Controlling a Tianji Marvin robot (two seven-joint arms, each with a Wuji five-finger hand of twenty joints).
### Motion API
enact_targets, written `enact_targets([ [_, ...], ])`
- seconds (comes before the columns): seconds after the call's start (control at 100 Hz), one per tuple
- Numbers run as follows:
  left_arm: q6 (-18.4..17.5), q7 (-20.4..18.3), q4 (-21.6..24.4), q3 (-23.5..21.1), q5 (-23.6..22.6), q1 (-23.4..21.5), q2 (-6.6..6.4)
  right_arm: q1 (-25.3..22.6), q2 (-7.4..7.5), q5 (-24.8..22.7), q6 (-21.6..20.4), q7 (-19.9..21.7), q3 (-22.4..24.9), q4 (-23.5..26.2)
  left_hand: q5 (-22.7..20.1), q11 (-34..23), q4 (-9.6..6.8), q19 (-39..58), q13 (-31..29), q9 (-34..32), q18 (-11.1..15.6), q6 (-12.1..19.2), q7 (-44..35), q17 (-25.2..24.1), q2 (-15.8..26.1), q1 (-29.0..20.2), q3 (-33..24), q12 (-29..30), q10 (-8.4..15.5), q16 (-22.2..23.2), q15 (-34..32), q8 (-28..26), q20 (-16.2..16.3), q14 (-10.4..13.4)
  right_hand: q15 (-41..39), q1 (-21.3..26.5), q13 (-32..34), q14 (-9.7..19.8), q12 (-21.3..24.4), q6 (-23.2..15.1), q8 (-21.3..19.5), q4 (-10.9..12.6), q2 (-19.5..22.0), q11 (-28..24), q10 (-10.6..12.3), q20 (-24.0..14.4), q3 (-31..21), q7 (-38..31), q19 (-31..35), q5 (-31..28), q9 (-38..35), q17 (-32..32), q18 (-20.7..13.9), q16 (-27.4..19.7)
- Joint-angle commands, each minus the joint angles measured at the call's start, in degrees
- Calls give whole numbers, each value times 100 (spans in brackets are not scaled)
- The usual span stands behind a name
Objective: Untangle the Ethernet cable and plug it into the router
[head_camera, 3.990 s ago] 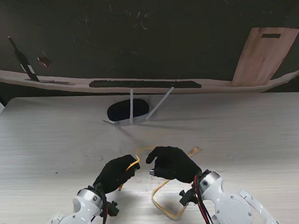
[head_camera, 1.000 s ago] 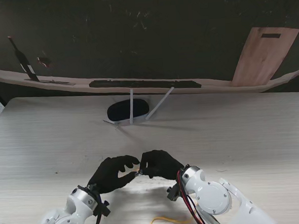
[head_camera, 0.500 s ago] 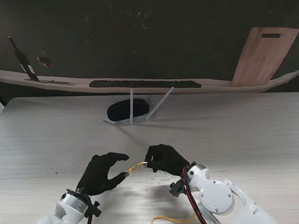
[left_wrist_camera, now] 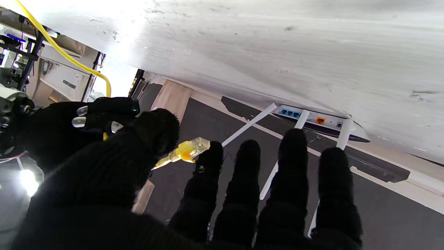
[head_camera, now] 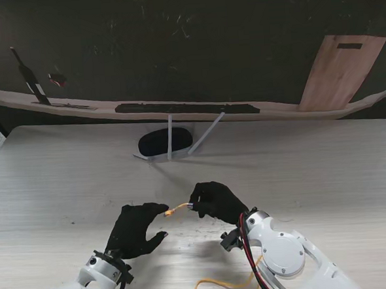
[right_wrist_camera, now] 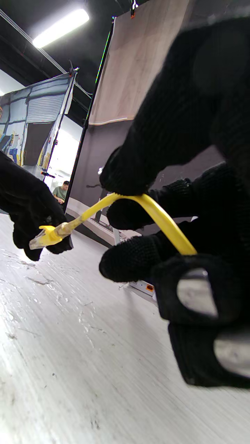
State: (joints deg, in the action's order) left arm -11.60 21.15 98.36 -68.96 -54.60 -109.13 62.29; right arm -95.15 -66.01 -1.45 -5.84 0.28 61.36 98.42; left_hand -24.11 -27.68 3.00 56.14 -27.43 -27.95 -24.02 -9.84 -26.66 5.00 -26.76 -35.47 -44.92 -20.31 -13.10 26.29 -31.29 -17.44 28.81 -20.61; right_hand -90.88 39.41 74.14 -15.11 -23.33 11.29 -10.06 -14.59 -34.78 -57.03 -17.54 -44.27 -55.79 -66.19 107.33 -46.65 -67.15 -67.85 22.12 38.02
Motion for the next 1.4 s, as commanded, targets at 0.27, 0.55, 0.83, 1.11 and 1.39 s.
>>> enact_targets([
  [0.27, -76, 536, -330, 346, 57, 320, 139, -97, -6, 97, -6, 145, 7, 111, -989, -669, 306, 875, -1453, -1615, 103, 74, -1022, 788, 119, -461, -120, -355, 89, 158, -997, -510, 500, -19, -667, 211, 34, 266, -120, -158, -121, 22, 108, -542, -865, -63, -186, -247, 1265, -82, -767, -142, -1273, 117],
  [0.55, 6, 649, -381, 410, 74, 353, 160, -97, -6, 110, 13, 152, 5, 114, -1187, -813, 527, 1059, -1817, -2023, 131, 160, -1306, 1080, -58, -1040, 201, -398, 112, 81, -1232, -454, 603, -38, -665, 211, 35, 264, -121, -160, -119, 25, 119, -542, -865, -52, -175, -245, 1265, -81, -767, -140, -1264, 119],
  [0.83, 7, 852, -482, 503, 139, 440, 203, -92, 1, 134, 31, 192, 4, 117, -1307, -788, 528, 1184, -2016, -2339, 120, 212, -1595, 1234, 17, -1560, 705, -610, 99, 39, -1390, -342, 662, -86, -663, 210, 34, 250, -121, -148, -117, 26, 131, -540, -866, -23, -159, -241, 1265, -78, -763, -132, -1242, 121],
  [1.11, -60, 1080, -567, 563, 225, 499, 254, -109, 10, 153, 62, 233, 18, 132, -1655, -836, 430, 1430, -2483, -2955, 73, 173, -2054, 1604, 393, -2353, 1449, -761, 50, -18, -1652, -244, 746, -151, -618, 222, 31, 238, -116, -172, -124, 33, 161, -520, -863, 283, -122, -235, 1265, -68, -724, -85, -1045, 107],
  [1.39, -162, 968, -497, 491, 292, 452, 252, -167, 39, 123, 271, 339, 83, 196, -2024, -939, 378, 1621, -3174, -3486, -1, -296, -2157, 2281, 214, -2494, 1224, -504, -224, -252, -1758, -54, 675, -177, 1008, 179, -21, -550, -22, -269, -3, 49, 176, -94, -823, 1706, -19, -52, -291, 242, -37, 312, 1056, -1039],
])
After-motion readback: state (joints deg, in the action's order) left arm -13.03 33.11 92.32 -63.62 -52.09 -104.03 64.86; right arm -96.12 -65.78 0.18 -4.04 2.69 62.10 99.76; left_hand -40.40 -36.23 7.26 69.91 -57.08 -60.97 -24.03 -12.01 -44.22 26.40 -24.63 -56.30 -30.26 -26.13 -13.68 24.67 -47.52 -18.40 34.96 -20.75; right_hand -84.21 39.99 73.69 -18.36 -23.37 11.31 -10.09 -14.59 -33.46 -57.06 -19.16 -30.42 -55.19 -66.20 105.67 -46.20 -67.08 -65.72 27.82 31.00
